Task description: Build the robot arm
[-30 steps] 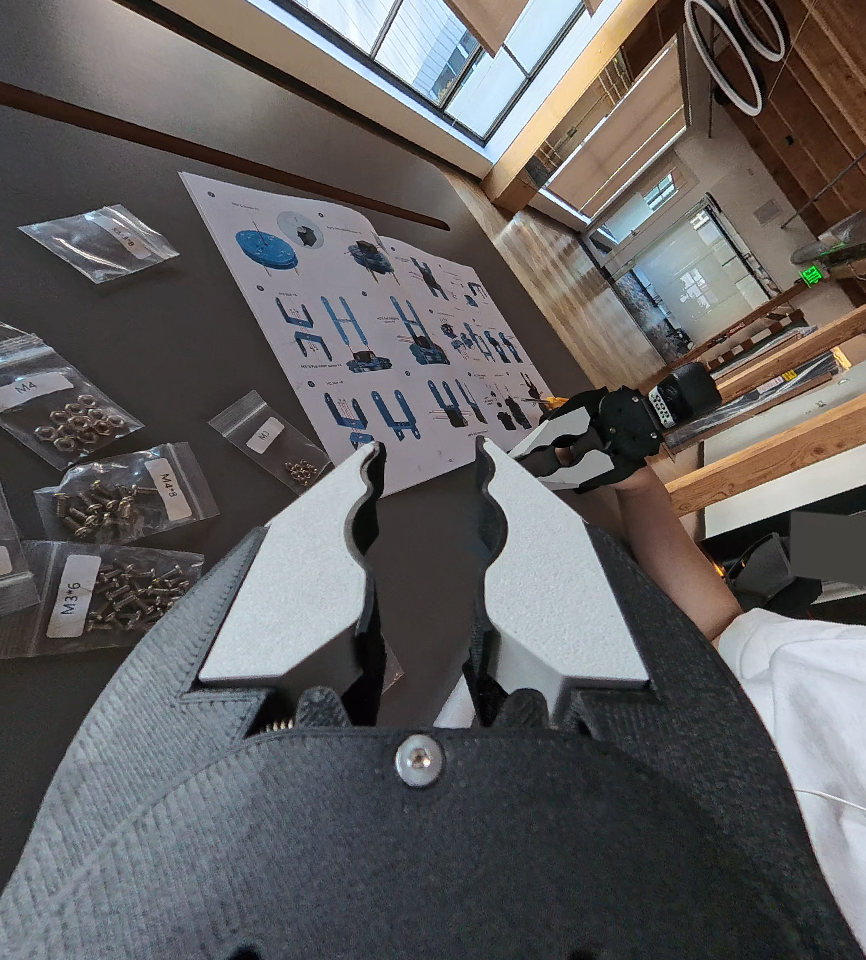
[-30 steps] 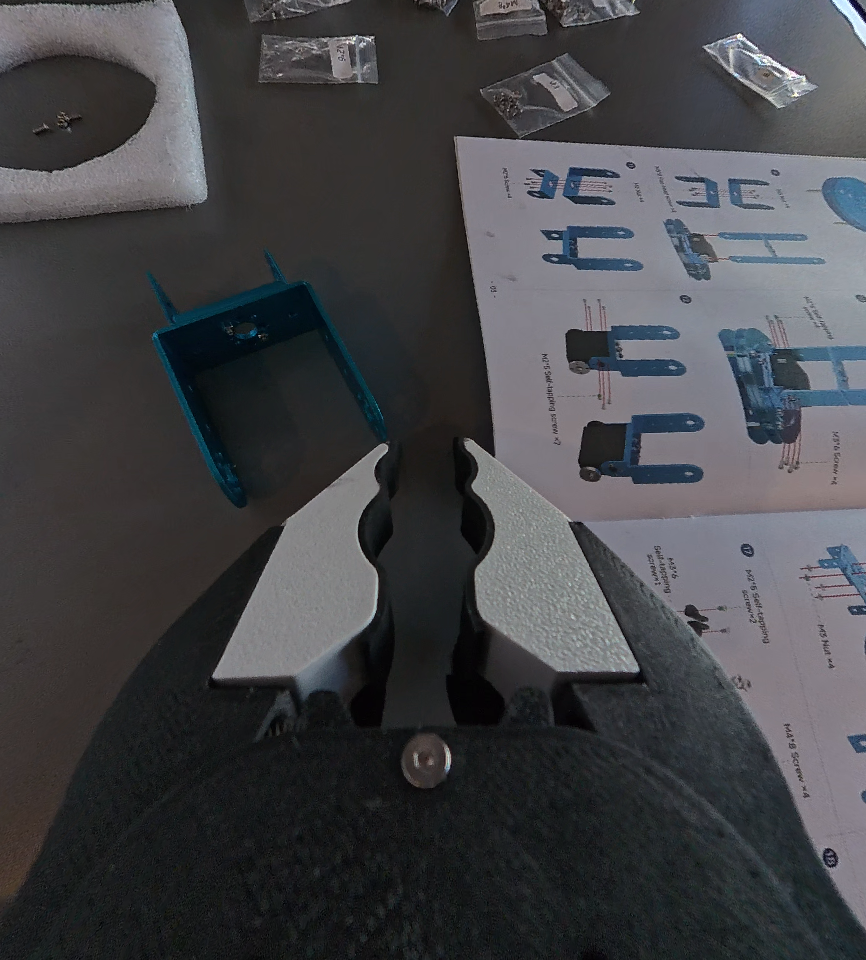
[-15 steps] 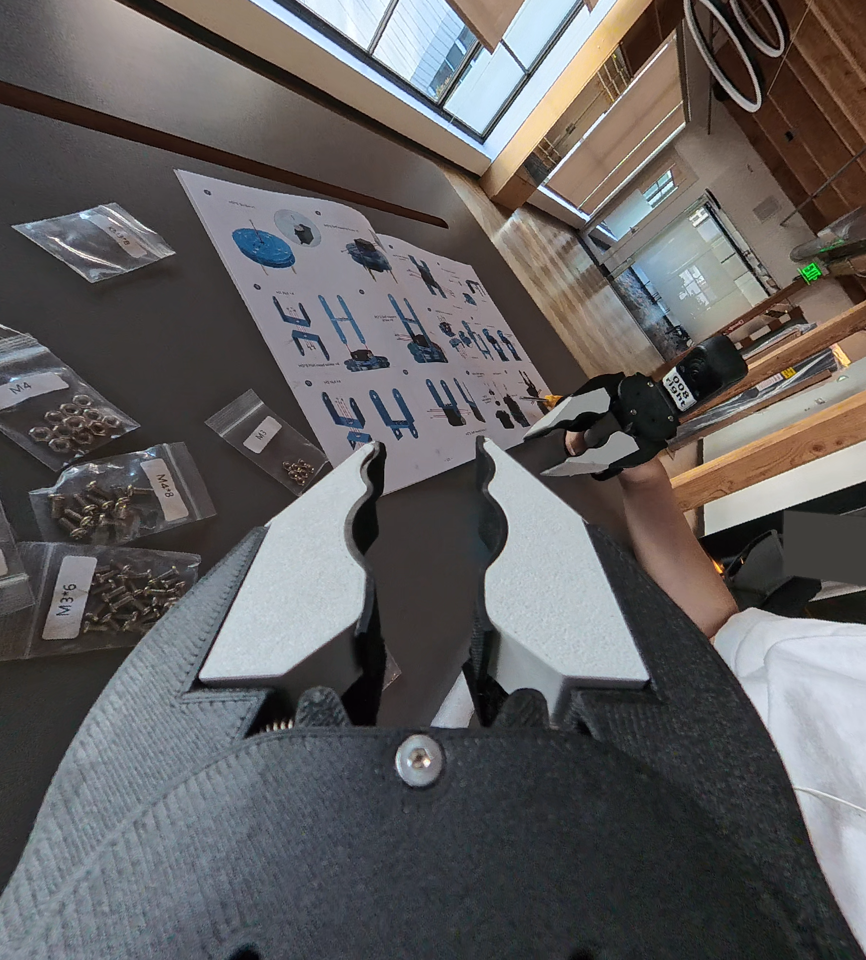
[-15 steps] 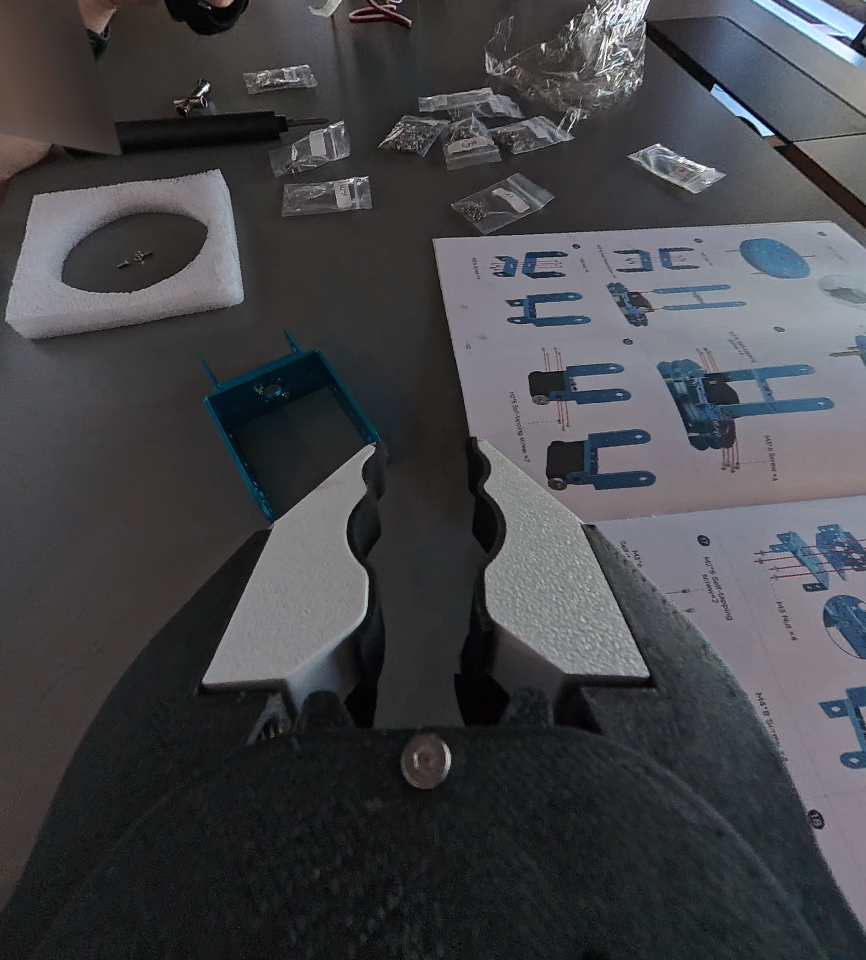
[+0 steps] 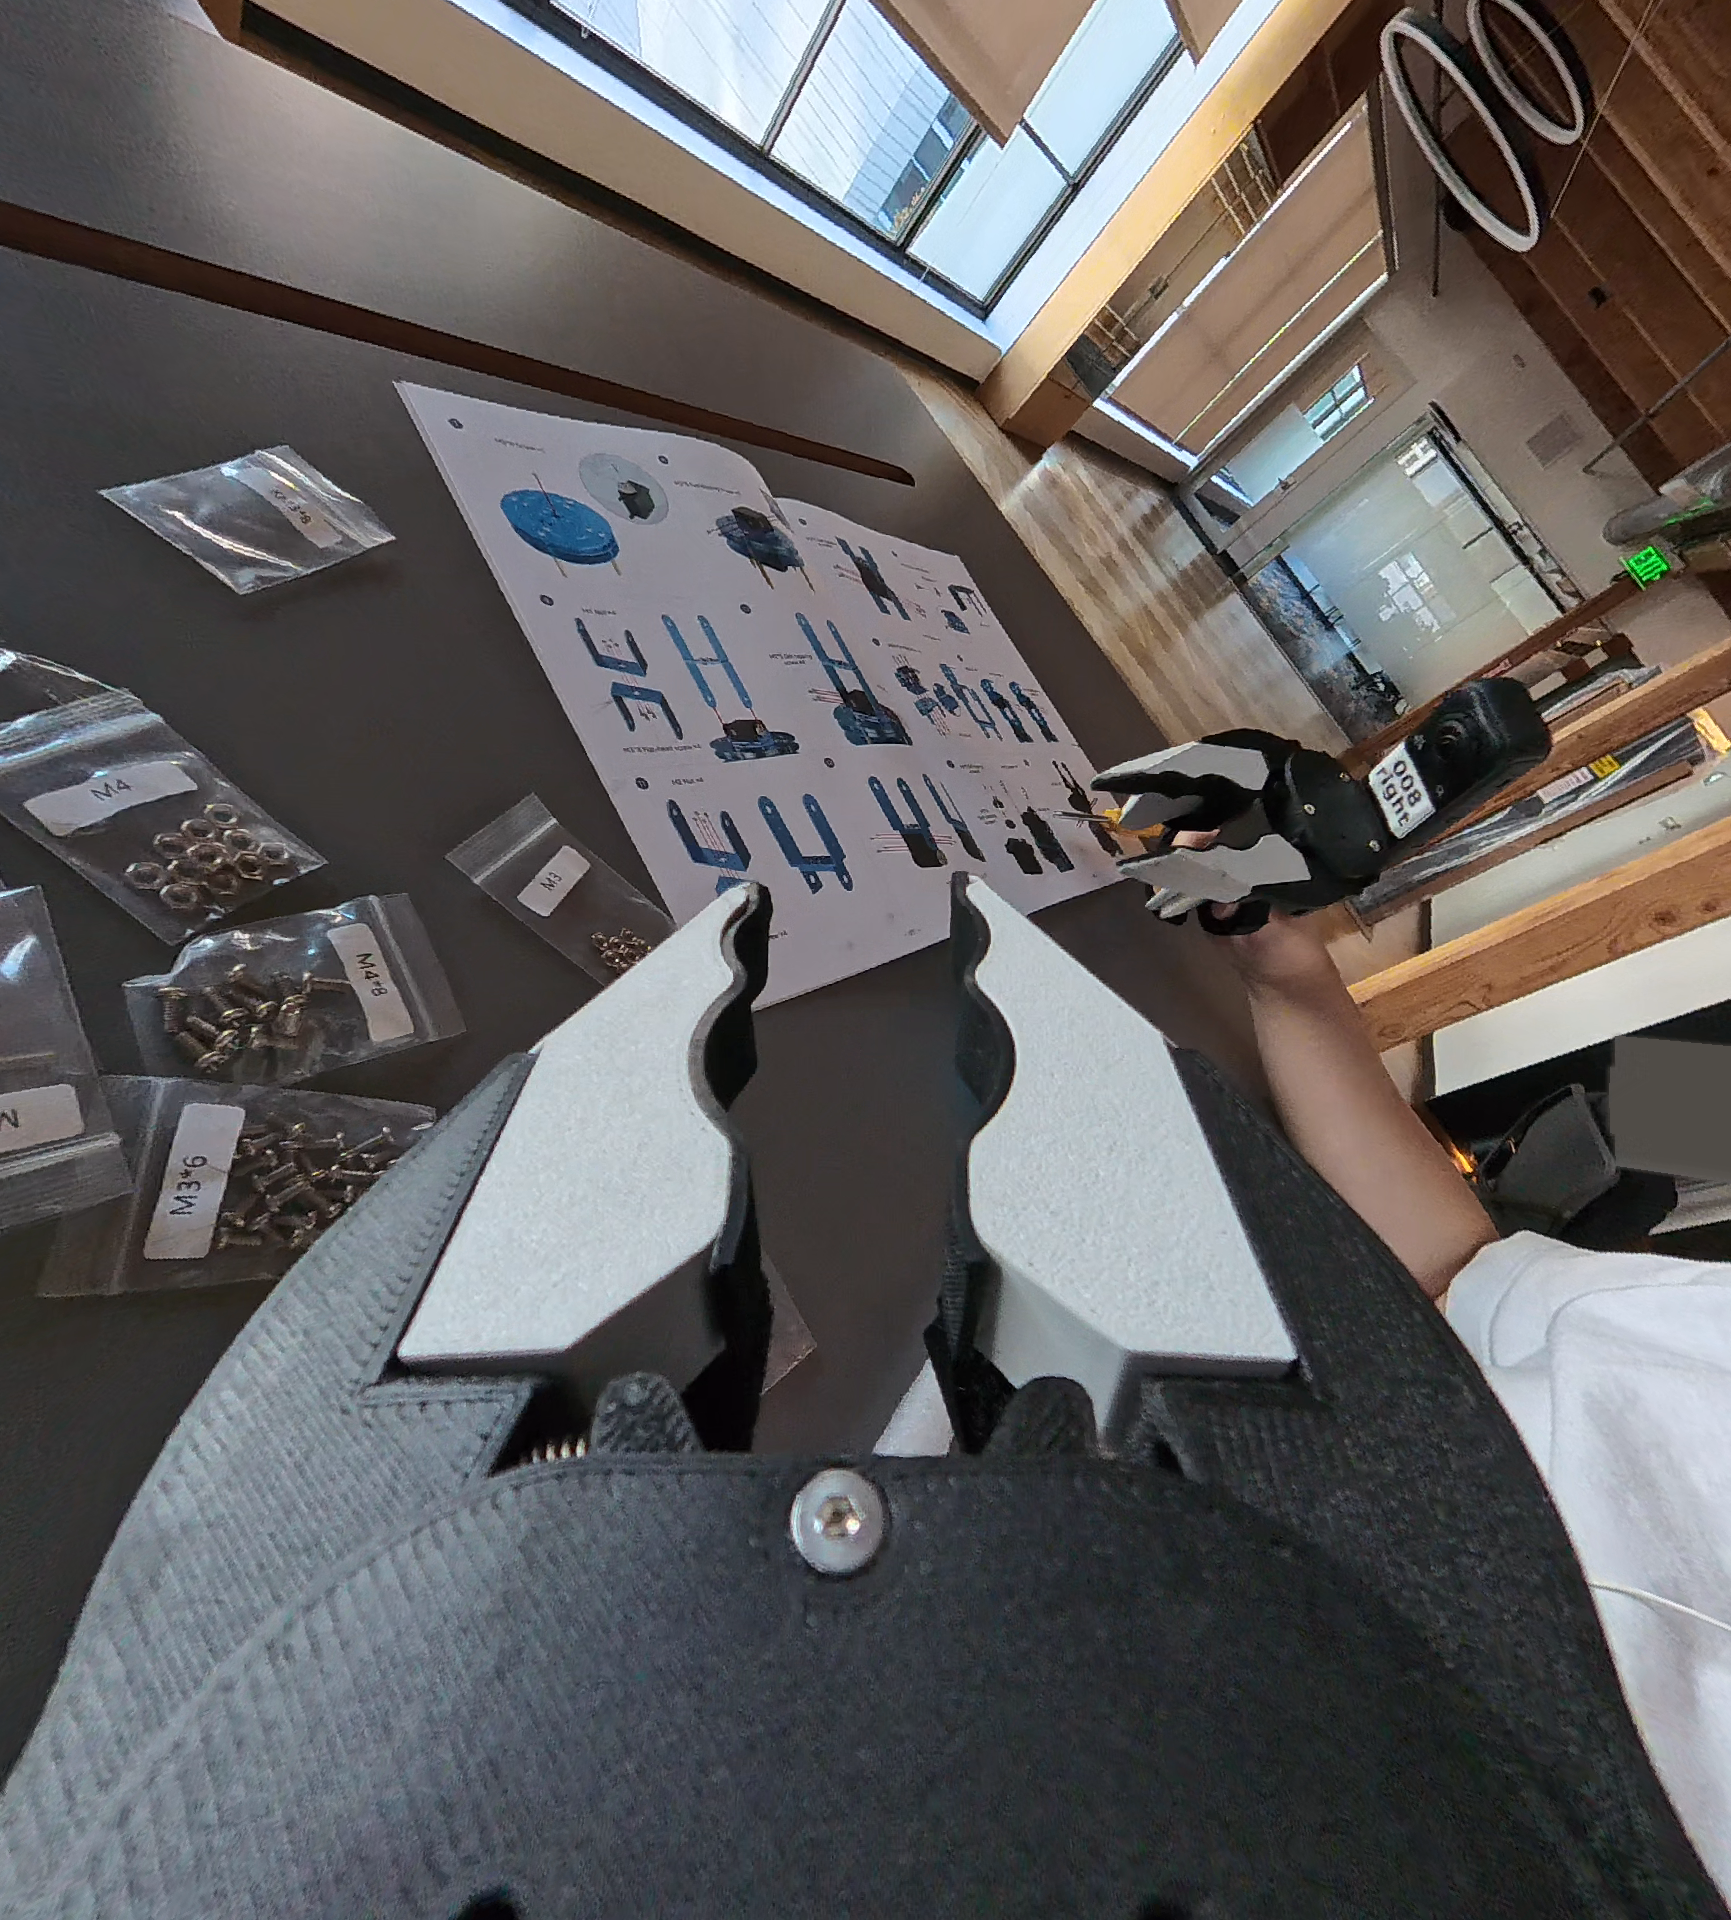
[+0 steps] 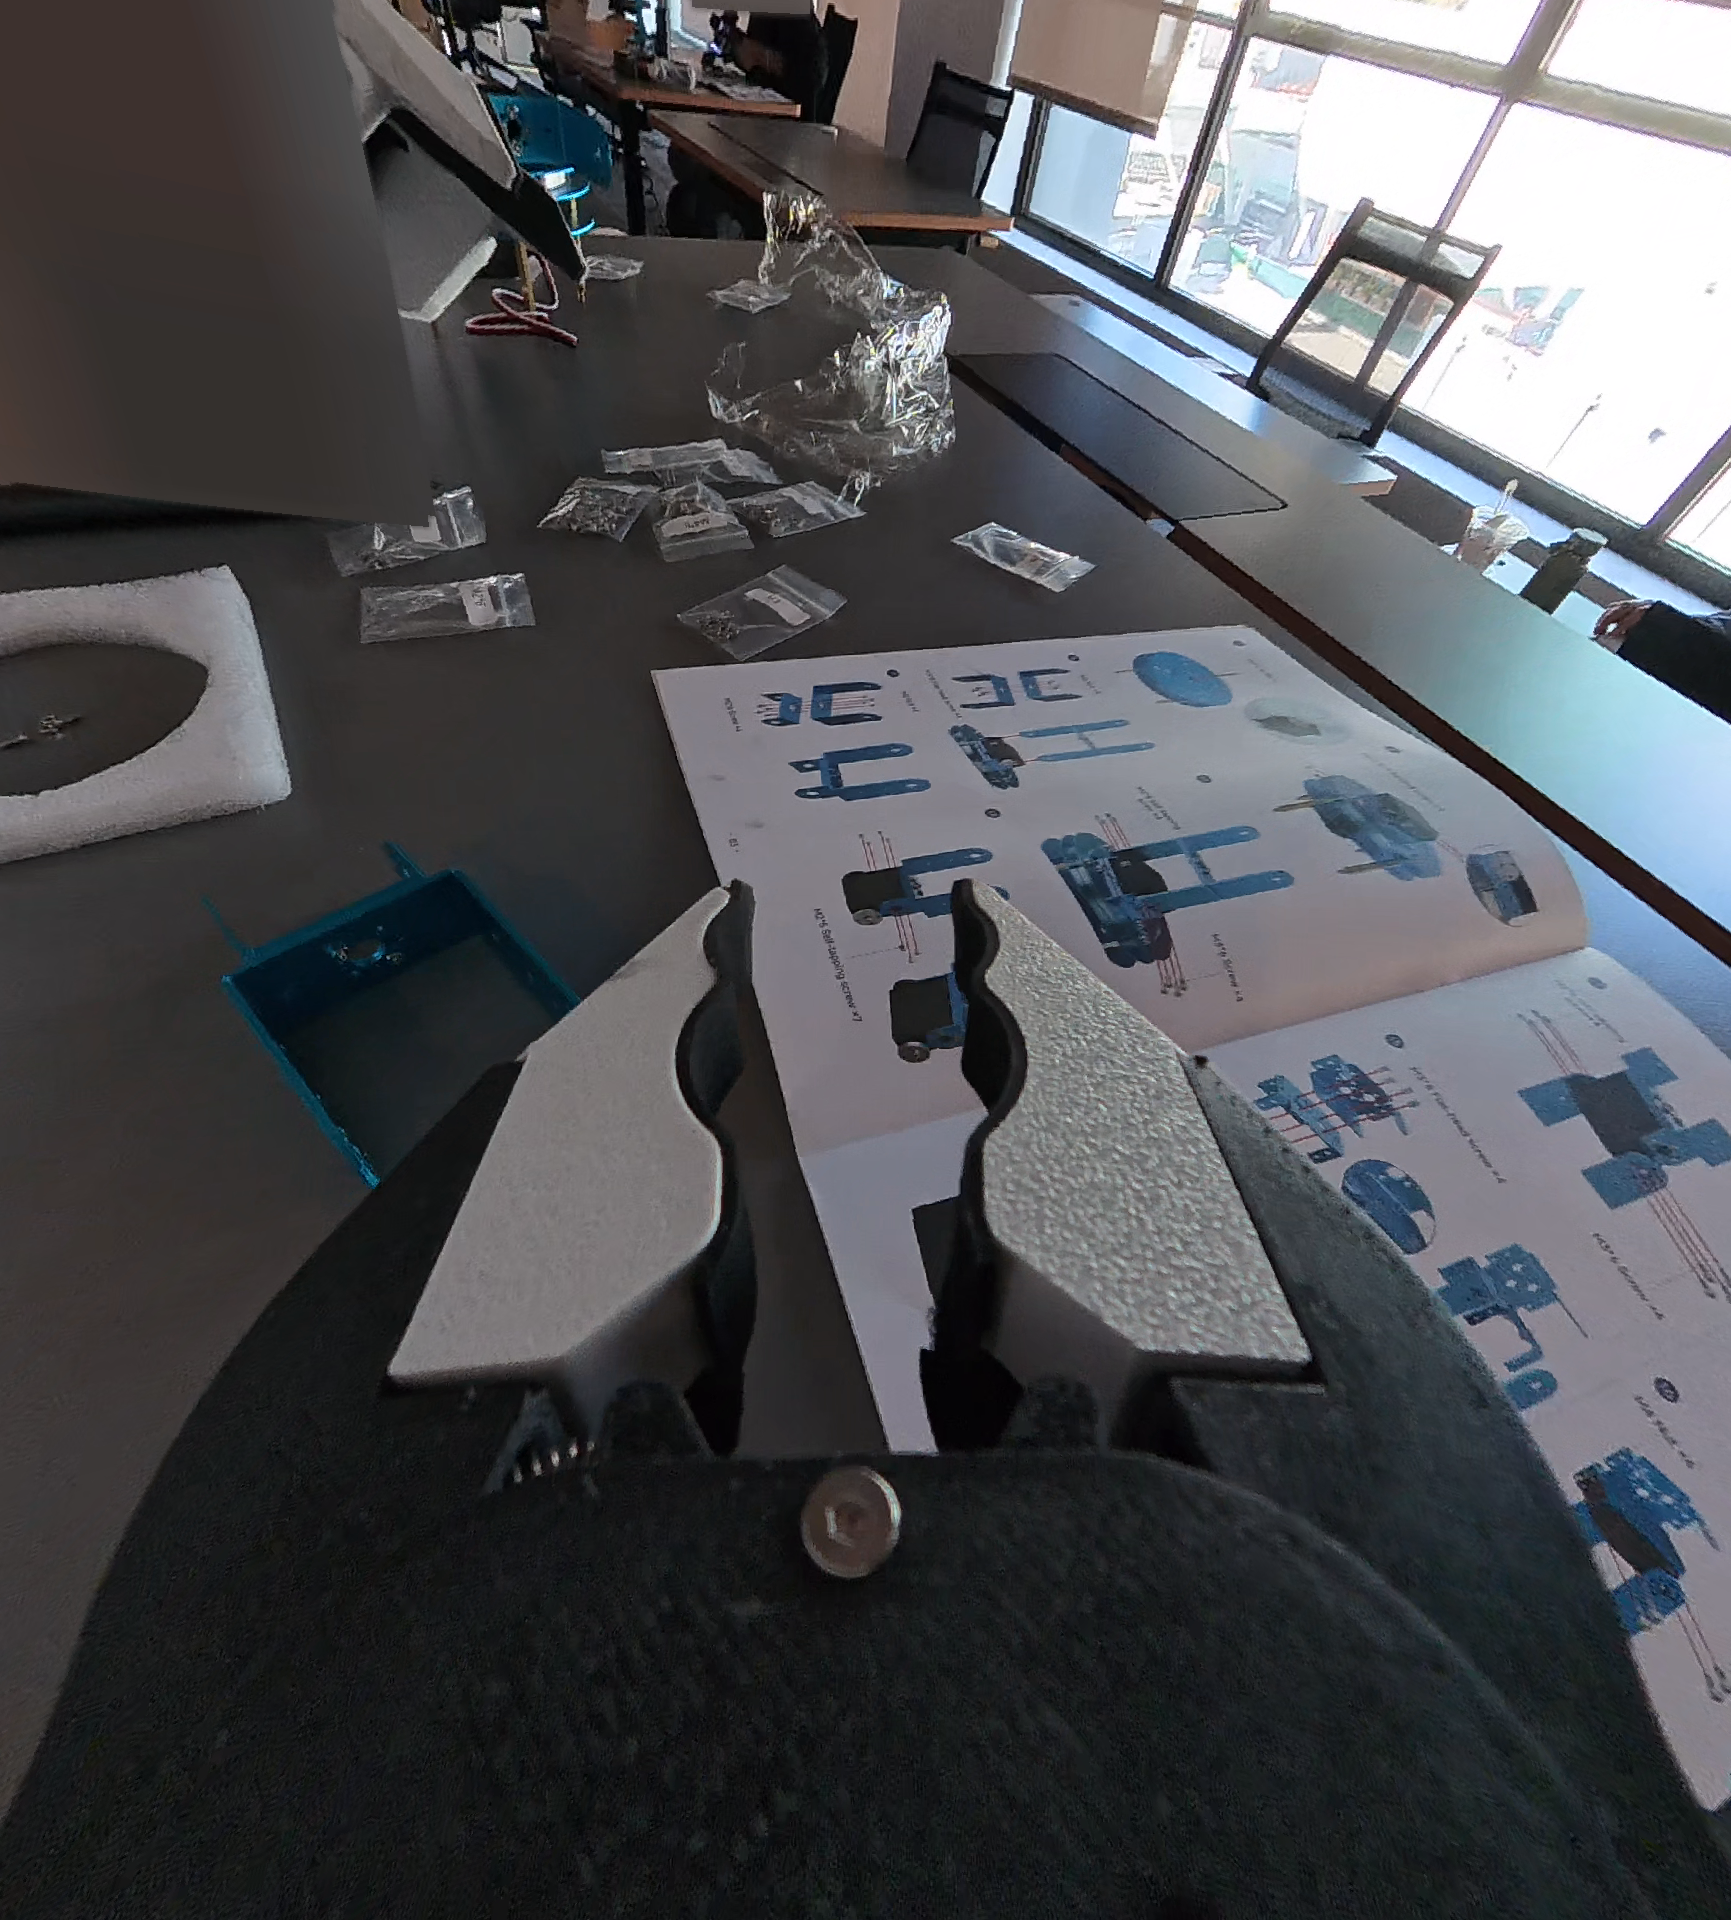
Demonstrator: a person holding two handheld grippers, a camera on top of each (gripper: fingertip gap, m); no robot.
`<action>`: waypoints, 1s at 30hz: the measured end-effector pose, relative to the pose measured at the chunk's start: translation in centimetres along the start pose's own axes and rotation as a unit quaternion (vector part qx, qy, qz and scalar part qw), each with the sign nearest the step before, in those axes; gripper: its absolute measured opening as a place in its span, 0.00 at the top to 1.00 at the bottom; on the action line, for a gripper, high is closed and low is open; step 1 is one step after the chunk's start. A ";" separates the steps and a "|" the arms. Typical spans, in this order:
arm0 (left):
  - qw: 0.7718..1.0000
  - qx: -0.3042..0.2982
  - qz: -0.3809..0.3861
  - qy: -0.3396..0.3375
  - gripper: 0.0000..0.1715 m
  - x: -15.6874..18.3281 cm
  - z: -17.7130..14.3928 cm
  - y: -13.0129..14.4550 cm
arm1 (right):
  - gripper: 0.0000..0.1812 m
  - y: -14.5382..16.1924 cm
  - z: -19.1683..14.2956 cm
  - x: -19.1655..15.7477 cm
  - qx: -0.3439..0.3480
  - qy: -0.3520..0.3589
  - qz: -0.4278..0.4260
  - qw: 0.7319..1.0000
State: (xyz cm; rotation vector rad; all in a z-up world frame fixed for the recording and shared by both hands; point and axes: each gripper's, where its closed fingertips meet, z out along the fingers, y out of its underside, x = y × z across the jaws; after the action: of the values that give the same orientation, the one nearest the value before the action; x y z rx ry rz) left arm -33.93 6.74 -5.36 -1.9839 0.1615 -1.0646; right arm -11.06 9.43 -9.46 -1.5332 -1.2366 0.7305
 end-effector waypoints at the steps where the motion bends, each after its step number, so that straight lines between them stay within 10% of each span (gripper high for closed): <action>1: 1.000 -0.001 0.000 -0.001 0.80 0.0 0.0 0.0 | 0.79 0.0 0.0 -0.2 -0.001 -0.006 0.002 1.000; 30: 1.000 -0.007 -0.003 0.003 0.80 0.1 0.3 0.3 | 0.78 3.2 0.7 -3.0 -0.089 -0.085 -0.019 0.992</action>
State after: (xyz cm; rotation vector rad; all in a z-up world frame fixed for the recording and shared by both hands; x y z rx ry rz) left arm -33.55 6.70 -5.59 -1.9953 0.1675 -1.0752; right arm -11.50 6.91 -13.02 -1.6137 -1.4868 0.7545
